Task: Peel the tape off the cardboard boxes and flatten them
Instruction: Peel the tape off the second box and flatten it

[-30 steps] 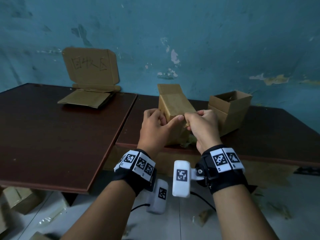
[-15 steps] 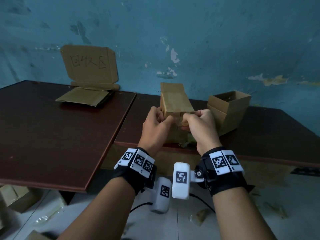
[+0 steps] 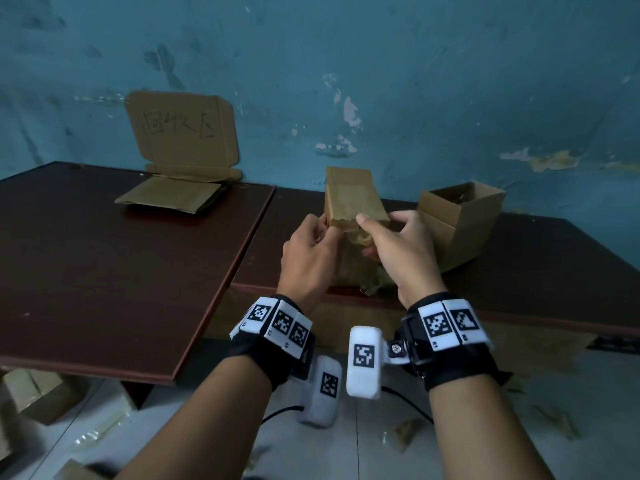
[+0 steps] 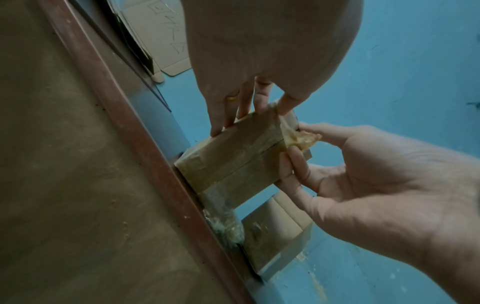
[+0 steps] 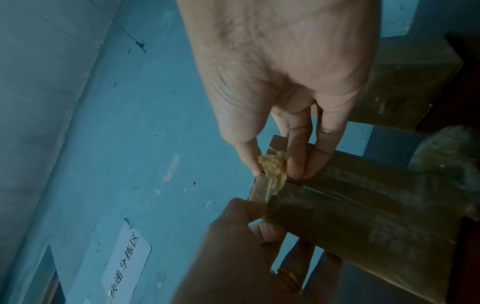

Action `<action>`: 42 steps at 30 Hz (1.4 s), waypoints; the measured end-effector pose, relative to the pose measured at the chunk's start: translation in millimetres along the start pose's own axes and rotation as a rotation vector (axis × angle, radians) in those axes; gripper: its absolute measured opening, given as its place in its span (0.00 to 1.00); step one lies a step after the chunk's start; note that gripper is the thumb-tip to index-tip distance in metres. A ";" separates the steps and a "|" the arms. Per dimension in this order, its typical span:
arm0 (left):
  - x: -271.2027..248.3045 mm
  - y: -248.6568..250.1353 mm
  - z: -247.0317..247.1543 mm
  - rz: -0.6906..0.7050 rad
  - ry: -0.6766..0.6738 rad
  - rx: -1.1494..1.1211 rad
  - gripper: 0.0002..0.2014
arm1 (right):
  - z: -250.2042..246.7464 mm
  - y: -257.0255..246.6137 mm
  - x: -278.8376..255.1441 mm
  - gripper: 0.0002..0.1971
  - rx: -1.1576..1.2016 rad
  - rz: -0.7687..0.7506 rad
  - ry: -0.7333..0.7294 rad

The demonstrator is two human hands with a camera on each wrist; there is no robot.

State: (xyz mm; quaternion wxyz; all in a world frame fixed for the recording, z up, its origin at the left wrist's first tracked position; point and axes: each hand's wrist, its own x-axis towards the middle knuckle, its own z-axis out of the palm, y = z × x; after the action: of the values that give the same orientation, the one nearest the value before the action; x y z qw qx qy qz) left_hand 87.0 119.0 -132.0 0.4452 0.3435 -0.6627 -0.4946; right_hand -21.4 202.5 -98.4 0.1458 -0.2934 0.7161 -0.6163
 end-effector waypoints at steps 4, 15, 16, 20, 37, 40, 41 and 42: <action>-1.7 -6.2 1.0 -0.032 0.067 0.092 0.13 | -0.1 -0.1 0.8 0.23 -0.024 -0.032 -0.003; -0.4 1.3 -1.7 0.030 0.014 0.074 0.21 | -6.6 0.9 5.8 0.20 0.109 0.006 -0.002; 1.9 -1.2 -2.1 0.043 0.007 0.073 0.20 | -7.0 1.2 6.7 0.20 0.123 0.009 -0.002; 5.3 -3.7 -3.8 0.071 -0.005 0.045 0.18 | -6.6 2.4 6.9 0.19 0.129 0.002 -0.011; 4.5 6.4 -0.3 -0.249 0.076 -0.191 0.16 | -6.6 1.1 7.4 0.20 0.054 -0.013 -0.013; 5.8 8.6 -1.3 -0.260 0.090 -0.176 0.17 | -5.2 1.3 6.7 0.19 0.048 -0.013 -0.008; 6.1 10.9 -1.7 -0.259 0.099 -0.161 0.15 | -5.0 1.2 6.5 0.19 0.042 -0.014 -0.010; 5.4 14.4 -2.0 -0.258 0.108 -0.144 0.14 | -5.2 0.7 6.1 0.19 0.032 -0.018 -0.016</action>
State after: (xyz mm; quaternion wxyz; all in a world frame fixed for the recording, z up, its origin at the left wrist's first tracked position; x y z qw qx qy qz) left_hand 86.7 117.5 -116.6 0.4365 0.4189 -0.5512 -0.5746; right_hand -29.3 203.0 -97.1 0.1506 -0.3021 0.7025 -0.6265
